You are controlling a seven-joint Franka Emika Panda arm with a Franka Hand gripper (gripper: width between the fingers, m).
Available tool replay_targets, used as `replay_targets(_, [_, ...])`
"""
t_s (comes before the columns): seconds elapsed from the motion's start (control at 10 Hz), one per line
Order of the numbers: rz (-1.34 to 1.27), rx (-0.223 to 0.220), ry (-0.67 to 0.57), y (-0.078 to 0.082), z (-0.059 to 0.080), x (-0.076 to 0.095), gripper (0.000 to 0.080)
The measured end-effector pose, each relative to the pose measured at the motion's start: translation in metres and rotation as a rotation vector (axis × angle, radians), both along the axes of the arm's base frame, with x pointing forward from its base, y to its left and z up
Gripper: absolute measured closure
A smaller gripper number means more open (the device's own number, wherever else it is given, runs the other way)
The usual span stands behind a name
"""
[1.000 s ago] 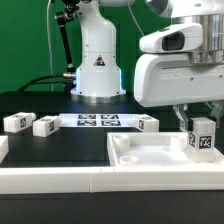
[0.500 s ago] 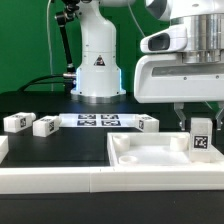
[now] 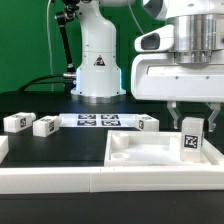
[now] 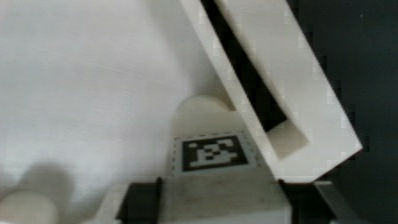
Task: Assemble square table
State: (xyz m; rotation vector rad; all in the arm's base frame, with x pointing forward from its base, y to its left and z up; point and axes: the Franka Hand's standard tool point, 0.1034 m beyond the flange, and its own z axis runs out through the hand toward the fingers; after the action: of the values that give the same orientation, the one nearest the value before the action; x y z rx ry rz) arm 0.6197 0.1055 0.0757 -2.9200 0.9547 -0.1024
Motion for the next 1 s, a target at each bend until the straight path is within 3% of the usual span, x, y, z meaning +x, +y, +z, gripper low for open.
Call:
replay_targets(0.2, [-0.009,-0.006,0.001,-0.003,0.000,0.000,0.0496])
replay_targets(0.3, [0.009,-0.011,0.004,-0.001,0.000,-0.001,0.0426])
replay_targets(0.4, [0.057,-0.018,0.006,0.005,0.002,-0.002,0.0225])
replay_targets(0.7, [0.265,-0.035,-0.023,0.006,0.021,0.001,0.0157])
replay_targets(1.0, [0.412,-0.041,-0.022,0.012,0.028,-0.001,0.0151])
